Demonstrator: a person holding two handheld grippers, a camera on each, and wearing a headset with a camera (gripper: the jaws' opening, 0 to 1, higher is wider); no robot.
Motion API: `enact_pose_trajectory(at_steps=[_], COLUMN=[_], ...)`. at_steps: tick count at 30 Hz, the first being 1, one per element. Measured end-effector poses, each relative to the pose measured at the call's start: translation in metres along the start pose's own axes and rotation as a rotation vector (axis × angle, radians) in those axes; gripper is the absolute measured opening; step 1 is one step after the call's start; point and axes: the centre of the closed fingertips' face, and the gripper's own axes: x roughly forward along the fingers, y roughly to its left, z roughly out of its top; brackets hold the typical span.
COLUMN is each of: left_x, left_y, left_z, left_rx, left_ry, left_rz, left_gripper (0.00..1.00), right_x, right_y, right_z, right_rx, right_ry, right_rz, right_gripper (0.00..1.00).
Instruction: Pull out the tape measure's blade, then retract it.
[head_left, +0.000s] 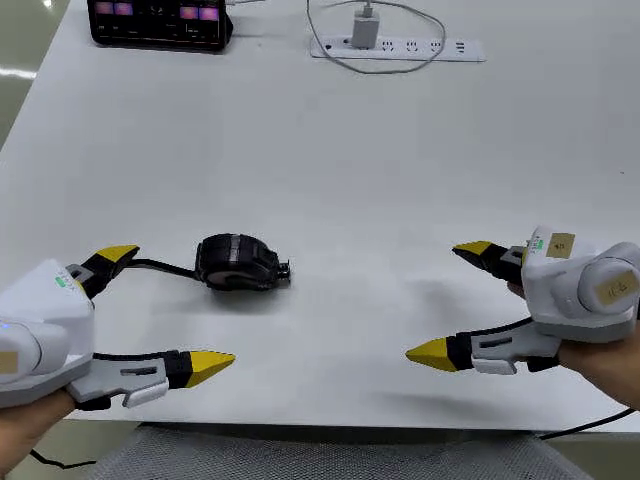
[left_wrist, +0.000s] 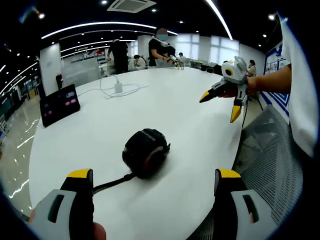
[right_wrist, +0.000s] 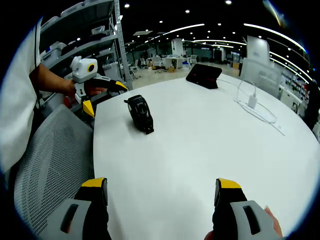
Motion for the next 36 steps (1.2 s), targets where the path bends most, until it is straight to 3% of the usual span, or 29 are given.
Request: enact_pose_trajectory(at_steps=[18, 36], left_x=[-0.015, -0.03], left_y=[-0.004, -0.004], left_z=[-0.01, -0.016], left_rx=[0.017, 0.062], left_ry=[0.025, 0.056], left_rz=[-0.035, -0.052], left_gripper=[0.99, 0.99], right_x=[-0.024, -0.047], right_y=[-0.005, 0.001], right_z=[-0.011, -0.021], right_rx=[0.0, 0.022], right_ry=[0.015, 0.029], right_rz=[-0.03, -0.047], right_gripper=[0.89, 0.9])
